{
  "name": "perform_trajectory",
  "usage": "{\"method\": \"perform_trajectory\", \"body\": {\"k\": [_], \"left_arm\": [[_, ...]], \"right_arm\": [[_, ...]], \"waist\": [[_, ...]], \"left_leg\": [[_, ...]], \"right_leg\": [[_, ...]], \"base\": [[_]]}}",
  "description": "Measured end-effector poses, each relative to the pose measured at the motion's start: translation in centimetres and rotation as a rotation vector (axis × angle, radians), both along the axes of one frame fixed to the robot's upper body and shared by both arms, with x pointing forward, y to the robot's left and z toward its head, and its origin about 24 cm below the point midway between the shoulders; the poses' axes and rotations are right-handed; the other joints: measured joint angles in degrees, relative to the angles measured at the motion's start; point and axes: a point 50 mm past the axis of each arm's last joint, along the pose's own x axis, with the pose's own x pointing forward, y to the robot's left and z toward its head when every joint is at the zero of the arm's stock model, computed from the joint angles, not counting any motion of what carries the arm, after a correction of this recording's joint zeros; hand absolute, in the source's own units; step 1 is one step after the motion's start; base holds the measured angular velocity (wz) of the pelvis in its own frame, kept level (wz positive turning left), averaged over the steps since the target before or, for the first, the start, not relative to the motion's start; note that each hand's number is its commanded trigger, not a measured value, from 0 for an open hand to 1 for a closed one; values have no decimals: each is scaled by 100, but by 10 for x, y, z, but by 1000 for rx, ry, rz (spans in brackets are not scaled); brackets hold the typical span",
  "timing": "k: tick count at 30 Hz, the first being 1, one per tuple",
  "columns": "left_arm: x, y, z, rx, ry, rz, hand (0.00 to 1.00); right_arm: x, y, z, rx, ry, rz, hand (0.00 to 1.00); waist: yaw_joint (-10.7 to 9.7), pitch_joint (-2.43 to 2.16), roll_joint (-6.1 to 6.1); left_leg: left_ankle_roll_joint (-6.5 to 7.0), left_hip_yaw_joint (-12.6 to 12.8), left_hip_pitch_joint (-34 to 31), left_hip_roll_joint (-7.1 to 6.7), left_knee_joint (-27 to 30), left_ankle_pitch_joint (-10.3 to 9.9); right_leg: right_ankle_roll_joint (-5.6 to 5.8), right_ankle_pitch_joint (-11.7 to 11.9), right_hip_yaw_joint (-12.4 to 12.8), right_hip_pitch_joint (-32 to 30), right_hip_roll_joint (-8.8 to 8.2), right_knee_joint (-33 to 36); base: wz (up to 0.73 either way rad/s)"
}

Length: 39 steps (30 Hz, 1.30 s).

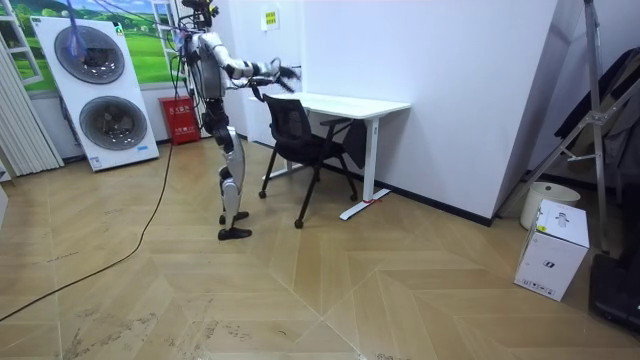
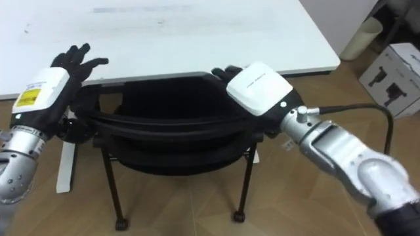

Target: Push chair

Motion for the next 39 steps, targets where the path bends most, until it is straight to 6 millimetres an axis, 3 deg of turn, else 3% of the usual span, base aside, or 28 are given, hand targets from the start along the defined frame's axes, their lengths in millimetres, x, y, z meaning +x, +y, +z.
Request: {"method": "perform_trajectory", "body": {"k": [1, 4, 6, 9, 11, 13, 16, 19, 20, 23, 25, 26, 28, 29, 32, 33, 34, 35, 36, 37, 38, 39], "left_arm": [[1, 0, 1, 5, -4, -2, 0], [1, 0, 10, 44, -30, -16, 0], [1, 4, 16, 76, -41, -22, 0], [0, 10, 25, 121, -69, -41, 0], [-2, 16, 44, 142, -154, -31, 0], [-9, 27, 79, 166, -361, 25, 0], [-23, 45, 114, 172, -596, 97, 0], [-42, 66, 123, 74, -736, 196, 0], [-47, 71, 122, 65, -749, 219, 0], [-69, 98, 114, 37, -797, 367, 0], [-93, 119, 103, -27, -836, 516, 0], [-101, 124, 100, -49, -854, 560, 0], [-130, 143, 84, -162, -920, 746, 0], [-137, 147, 81, -192, -941, 789, 0], [-176, 172, 51, -355, -1013, 1072, 0], [-191, 180, 33, -432, -1021, 1205, 0], [-210, 184, 11, -501, -1008, 1359, 0], [-219, 185, 0, -528, -993, 1432, 0], [-239, 184, -22, -576, -948, 1560, 0], [-257, 181, -40, -599, -894, 1665, 0], [-268, 179, -50, -602, -860, 1719, 0], [-294, 173, -70, -602, -772, 1842, 0]], "right_arm": [[5, -6, 27, 71, -128, -21, 0], [3, -21, 83, 206, -418, -25, 0], [-3, -32, 100, 265, -535, -21, 0], [-10, -46, 111, 303, -627, -17, 0], [-18, -59, 120, 297, -695, -31, 0], [-30, -79, 136, 265, -779, -74, 0], [-47, -100, 149, 334, -830, -88, 0], [-68, -124, 154, 535, -919, -98, 0], [-73, -131, 154, 580, -942, -109, 0], [-102, -176, 148, 774, -1052, -243, 0], [-131, -212, 133, 921, -1148, -387, 0], [-140, -220, 129, 951, -1177, -426, 0], [-181, -248, 100, 1113, -1295, -575, 0], [-191, -255, 89, 1156, -1318, -625, 0], [-242, -280, 18, 1378, -1370, -966, 0], [-265, -284, -17, 1468, -1359, -1141, 0], [-289, -284, -50, 1577, -1360, -1314, 0], [-300, -281, -66, 1627, -1365, -1389, 0], [-325, -273, -99, 1694, -1361, -1563, 0], [-356, -261, -134, 1727, -1323, -1777, 0], [-371, -251, -151, 1735, -1293, -1886, 0], [-399, -228, -183, 1753, -1227, -2098, 0]], "waist": [[-32, -5, -7], [16, -42, -57], [40, -43, -59], [-33, -42, -20], [-31, -36, 34], [-96, -83, 129], [-195, -146, 239], [-376, -198, 315], [-398, -199, 329], [-609, -199, 366], [-683, -203, 386], [-700, -198, 398], [-700, -207, 456], [-686, -210, 466], [-527, -246, 546], [-506, -265, 564], [-481, -275, 598], [-473, -285, 633], [-462, -294, 674], [-393, -288, 684], [-369, -285, 691], [-357, -281, 700]], "left_leg": [[-2, -36, -4, 3, 6, 0], [-20, -187, -105, 13, 67, -18], [-28, -199, -178, 39, 157, -50], [-23, -260, -291, 44, 285, -99], [-18, -258, -412, 72, 376, -137], [-15, -254, -464, 69, 388, -137], [-12, -170, -135, 71, 212, -138], [-17, -12, 160, 77, 45, -136], [-18, 32, 203, 83, 24, -137], [-32, 134, 223, 76, 27, -152], [-45, 190, 223, 81, 16, -174], [-46, 208, 222, 82, 17, -180], [-47, 297, 191, 101, 32, -232], [-48, 316, 183, 106, 36, -245], [-46, 442, 228, 113, -73, -264], [-42, 439, 232, 101, -95, -266], [-36, 453, 251, 96, -119, -272], [-34, 449, 261, 93, -124, -283], [-30, 436, 282, 87, -125, -297], [-35, 435, 303, 87, -130, -314], [-39, 431, 307, 85, -127, -334], [-54, 401, 316, 115, -66, -383]], "right_leg": [[4, 32, -39, 61, 23, -110], [16, 57, -179, 92, 55, -227], [34, 129, -193, 106, 80, -301], [39, 161, -183, 118, 126, -360], [28, 173, -174, 27, 129, -347], [27, 188, -161, -19, 121, -345], [45, 183, -19, 188, 107, -354], [83, 153, 81, 374, 101, -372], [81, 151, 138, 379, 108, -375], [52, 158, 256, 396, 134, -459], [48, 156, 377, 350, 179, -459], [48, 156, 391, 347, 178, -460], [48, 155, 450, 306, 209, -480], [48, 155, 471, 283, 211, -476], [56, 148, 631, 240, 218, -455], [70, 137, 648, 235, 215, -445], [77, 132, 674, 228, 212, -439], [81, 129, 678, 238, 210, -440], [88, 94, 675, 249, 196, -418], [85, 26, 681, 235, 176, -341], [82, -4, 676, 241, 157, -309], [79, -68, 656, 235, 129, -259]], "base": [[17], [23], [16], [12], [0], [0], [-15], [-24], [-35], [-20], [-21], [-19], [-13], [-22], [-25], [-4], [0], [-3], [0], [0], [5], [11]]}}
